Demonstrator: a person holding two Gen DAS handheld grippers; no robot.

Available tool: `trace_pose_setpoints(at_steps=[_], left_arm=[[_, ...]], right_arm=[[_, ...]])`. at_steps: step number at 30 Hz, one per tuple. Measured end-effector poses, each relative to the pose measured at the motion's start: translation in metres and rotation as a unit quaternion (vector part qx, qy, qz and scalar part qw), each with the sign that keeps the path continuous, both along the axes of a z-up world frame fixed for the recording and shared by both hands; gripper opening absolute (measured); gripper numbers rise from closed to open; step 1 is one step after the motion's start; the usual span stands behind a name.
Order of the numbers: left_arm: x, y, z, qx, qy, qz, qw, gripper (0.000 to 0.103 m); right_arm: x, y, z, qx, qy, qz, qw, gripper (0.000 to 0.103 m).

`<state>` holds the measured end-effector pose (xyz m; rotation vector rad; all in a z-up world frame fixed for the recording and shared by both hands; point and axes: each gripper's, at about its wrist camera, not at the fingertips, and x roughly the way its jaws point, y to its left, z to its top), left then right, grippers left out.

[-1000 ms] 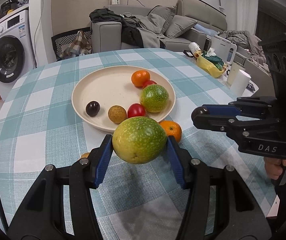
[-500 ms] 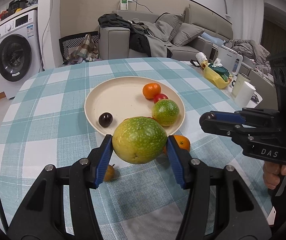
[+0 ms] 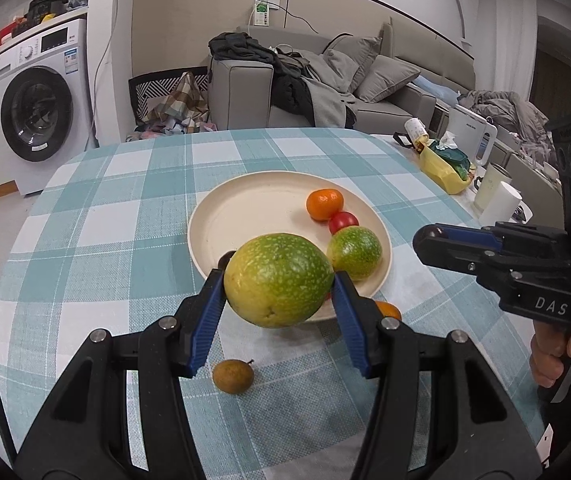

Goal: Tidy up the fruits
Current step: 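Lift and carry the plum and green citrus over the cream plate with both tools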

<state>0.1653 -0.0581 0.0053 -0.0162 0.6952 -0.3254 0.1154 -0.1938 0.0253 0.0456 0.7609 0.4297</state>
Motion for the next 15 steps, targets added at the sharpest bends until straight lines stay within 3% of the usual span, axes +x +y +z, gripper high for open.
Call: trace_pose_setpoints(at_steps=[15], left_arm=[[0.041, -0.002, -0.007, 0.0, 0.007, 0.011, 0.9999, 0.051]], right_arm=[[0.029, 0.001, 0.002, 0.023, 0.008, -0.006, 1.0, 0.027]])
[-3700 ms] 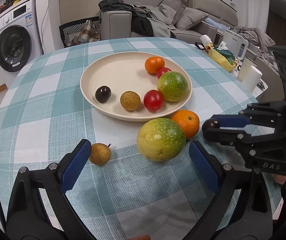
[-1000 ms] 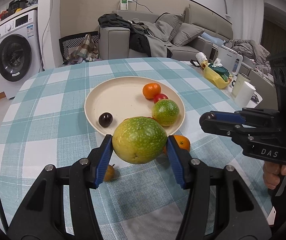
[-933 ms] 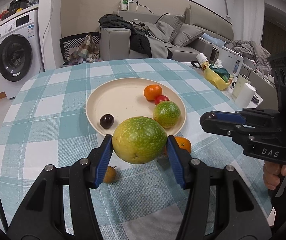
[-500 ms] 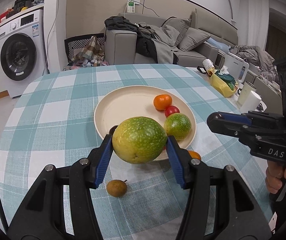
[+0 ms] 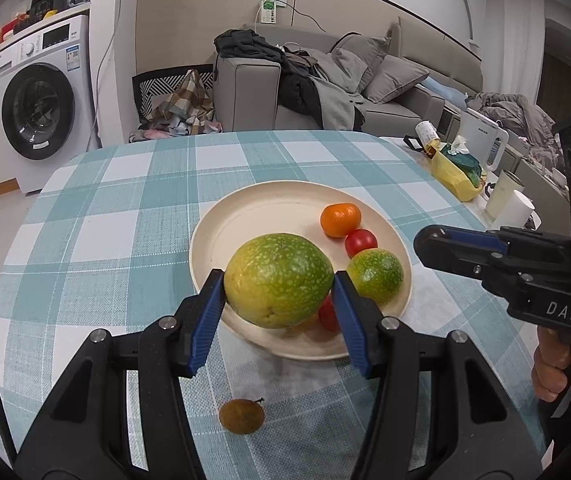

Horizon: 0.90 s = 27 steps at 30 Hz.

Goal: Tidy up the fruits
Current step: 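Lift and carry the plum and green citrus over the cream plate with both tools, then open both tools to set the green citrus and dark plum on the plate, withdraw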

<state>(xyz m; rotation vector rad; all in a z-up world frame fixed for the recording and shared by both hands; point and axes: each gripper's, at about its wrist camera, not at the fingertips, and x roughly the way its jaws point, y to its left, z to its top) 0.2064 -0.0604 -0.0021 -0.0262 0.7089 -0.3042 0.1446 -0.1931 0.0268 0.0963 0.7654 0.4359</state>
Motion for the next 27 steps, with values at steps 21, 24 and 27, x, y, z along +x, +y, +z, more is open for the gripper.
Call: trace_pose_setpoints(at_steps=[21, 24, 27], left_arm=[[0.038, -0.012, -0.024, 0.011, 0.03, -0.003, 0.9995, 0.051], [0.043, -0.014, -0.026, 0.012, 0.033, -0.005, 0.9994, 0.051], [0.046, -0.016, -0.028, 0.013, 0.035, -0.007, 0.9993, 0.051]], right_arm=[[0.036, 0.018, -0.01, 0.002, 0.017, 0.006, 1.0, 0.027], [0.042, 0.019, -0.013, 0.0, 0.021, 0.007, 1.0, 0.027], [0.046, 0.02, -0.015, -0.001, 0.022, 0.007, 1.0, 0.027]])
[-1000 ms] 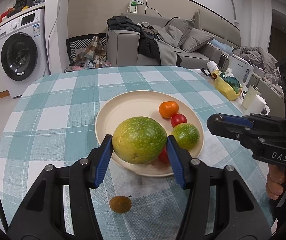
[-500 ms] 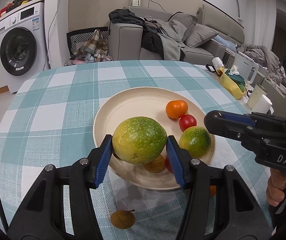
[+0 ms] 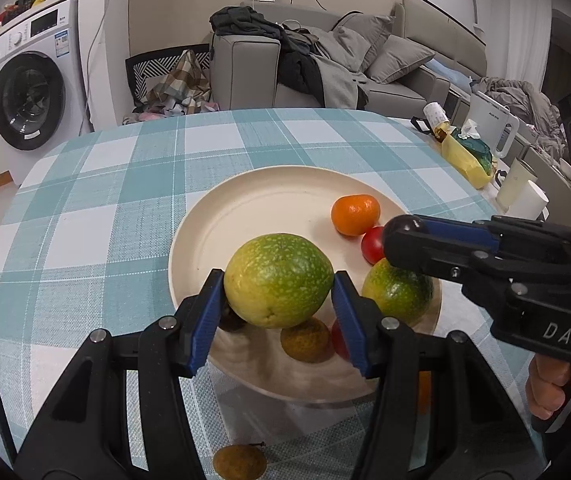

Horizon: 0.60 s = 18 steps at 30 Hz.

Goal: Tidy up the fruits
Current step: 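Open both tools to set the green citrus and dark plum on the plate, withdraw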

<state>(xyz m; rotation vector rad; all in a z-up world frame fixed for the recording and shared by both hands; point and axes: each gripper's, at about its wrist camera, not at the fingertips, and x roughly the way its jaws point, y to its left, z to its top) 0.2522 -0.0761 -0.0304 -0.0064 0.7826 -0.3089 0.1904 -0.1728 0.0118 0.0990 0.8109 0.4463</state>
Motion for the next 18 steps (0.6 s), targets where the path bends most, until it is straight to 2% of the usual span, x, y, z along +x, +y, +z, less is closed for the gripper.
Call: trace_pose_setpoints(at_steps=[18], left_arm=[[0.006, -0.01, -0.008, 0.006, 0.012, -0.013, 0.9998, 0.052]], right_arm=[[0.013, 0.002, -0.013, -0.015, 0.02, -0.012, 1.0, 0.027]])
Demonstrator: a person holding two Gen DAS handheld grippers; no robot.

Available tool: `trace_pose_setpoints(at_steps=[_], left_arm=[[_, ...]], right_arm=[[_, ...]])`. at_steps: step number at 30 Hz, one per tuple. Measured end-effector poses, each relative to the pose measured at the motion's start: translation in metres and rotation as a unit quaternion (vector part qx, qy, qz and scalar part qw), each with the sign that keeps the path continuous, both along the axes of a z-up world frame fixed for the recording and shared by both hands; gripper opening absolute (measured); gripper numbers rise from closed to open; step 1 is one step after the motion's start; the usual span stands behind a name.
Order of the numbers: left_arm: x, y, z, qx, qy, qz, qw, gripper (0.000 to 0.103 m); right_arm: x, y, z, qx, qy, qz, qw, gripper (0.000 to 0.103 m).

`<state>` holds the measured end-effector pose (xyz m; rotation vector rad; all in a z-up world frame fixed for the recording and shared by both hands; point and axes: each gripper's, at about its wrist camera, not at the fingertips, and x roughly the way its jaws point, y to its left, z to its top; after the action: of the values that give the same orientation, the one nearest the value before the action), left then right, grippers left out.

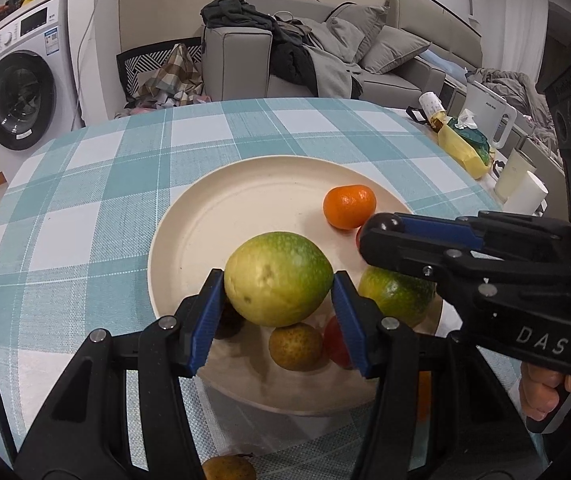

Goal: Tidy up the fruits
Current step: 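Open both tools to set the green citrus and dark plum on the plate, withdraw, then grasp a small brown pear with the left tool while the right tool grasps an orange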

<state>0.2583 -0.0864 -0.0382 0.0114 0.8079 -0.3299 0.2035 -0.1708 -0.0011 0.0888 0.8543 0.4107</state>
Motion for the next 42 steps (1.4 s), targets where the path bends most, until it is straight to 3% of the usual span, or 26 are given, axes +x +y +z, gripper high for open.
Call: trace_pose_setpoints(at_steps=[11, 22, 24, 28, 31, 36, 42], left_arm=[[0.0, -0.002, -0.001, 0.005, -0.003, -0.002, 1.0, 0.052], [-0.008, 0.007, 0.007, -0.006, -0.013, 0.006, 0.9999, 0.053], [-0.011, 0.011, 0.011, -0.008, -0.017, 0.01, 0.9998, 0.058], [-0.02, 0.018, 0.02, -0.014, -0.025, 0.022, 0.9993, 0.082], [-0.028, 0.022, 0.026, -0.016, -0.033, 0.025, 0.999, 0.085], [-0.047, 0.027, 0.033, -0.007, -0.048, 0.032, 0.9983, 0.102], [-0.072, 0.035, 0.04, -0.007, -0.059, 0.041, 0.9973, 0.102]], right_arm=[[0.002, 0.001, -0.005, -0.009, 0.005, -0.001, 1.0, 0.027], [-0.01, -0.008, 0.003, 0.001, -0.014, -0.012, 1.0, 0.057], [-0.014, -0.011, 0.006, 0.0, -0.019, -0.016, 1.0, 0.066], [-0.024, -0.02, 0.011, 0.009, -0.026, -0.025, 0.999, 0.087], [-0.034, -0.025, 0.015, 0.014, -0.031, -0.028, 0.999, 0.096], [-0.045, -0.031, 0.017, 0.022, -0.033, -0.03, 0.999, 0.101], [-0.059, -0.035, 0.015, 0.029, -0.034, -0.034, 0.998, 0.103]])
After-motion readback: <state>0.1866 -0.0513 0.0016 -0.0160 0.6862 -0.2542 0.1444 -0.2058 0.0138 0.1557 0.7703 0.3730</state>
